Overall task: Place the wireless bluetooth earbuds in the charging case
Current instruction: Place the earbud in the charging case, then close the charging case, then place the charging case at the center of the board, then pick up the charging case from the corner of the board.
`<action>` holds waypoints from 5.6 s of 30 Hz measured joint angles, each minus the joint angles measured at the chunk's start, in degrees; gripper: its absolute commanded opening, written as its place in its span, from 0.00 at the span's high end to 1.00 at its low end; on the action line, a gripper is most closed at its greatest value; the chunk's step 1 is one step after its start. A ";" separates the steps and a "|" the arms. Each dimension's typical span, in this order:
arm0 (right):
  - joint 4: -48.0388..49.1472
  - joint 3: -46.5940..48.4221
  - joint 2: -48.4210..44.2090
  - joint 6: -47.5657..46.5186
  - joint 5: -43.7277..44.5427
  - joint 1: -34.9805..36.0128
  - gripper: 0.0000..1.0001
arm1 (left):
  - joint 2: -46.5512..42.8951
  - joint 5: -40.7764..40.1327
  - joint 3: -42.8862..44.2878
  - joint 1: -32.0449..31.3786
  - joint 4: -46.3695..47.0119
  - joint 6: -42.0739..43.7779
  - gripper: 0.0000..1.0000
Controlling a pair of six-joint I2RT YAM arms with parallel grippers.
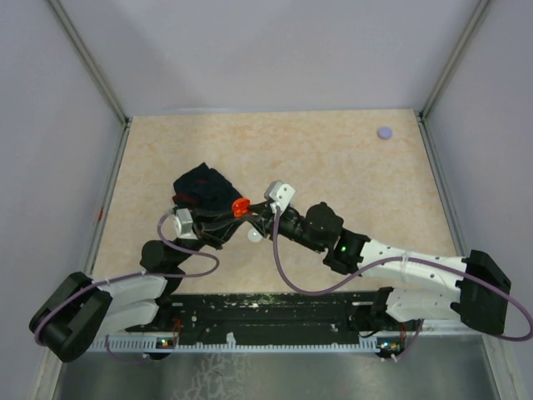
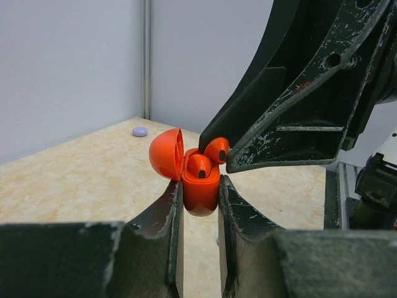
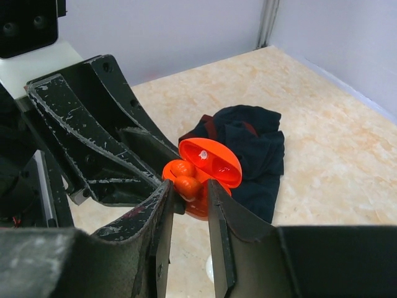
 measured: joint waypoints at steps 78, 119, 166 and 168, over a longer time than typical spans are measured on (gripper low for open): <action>-11.89 12.46 10.23 28.61 -59.23 -23.54 0.37 | -5.03 11.72 1.97 0.33 -14.08 2.84 1.00; -11.93 -18.71 -15.89 16.20 10.51 -23.71 0.22 | -15.89 -20.09 8.15 0.33 -78.23 -22.86 0.95; -16.22 -11.04 -8.74 16.74 23.67 -26.03 0.03 | -5.77 -34.97 41.59 0.55 -113.63 -7.13 0.00; -19.12 -7.30 -5.75 17.42 23.89 -28.41 0.02 | -5.77 -36.85 44.26 0.63 -114.33 -2.64 0.01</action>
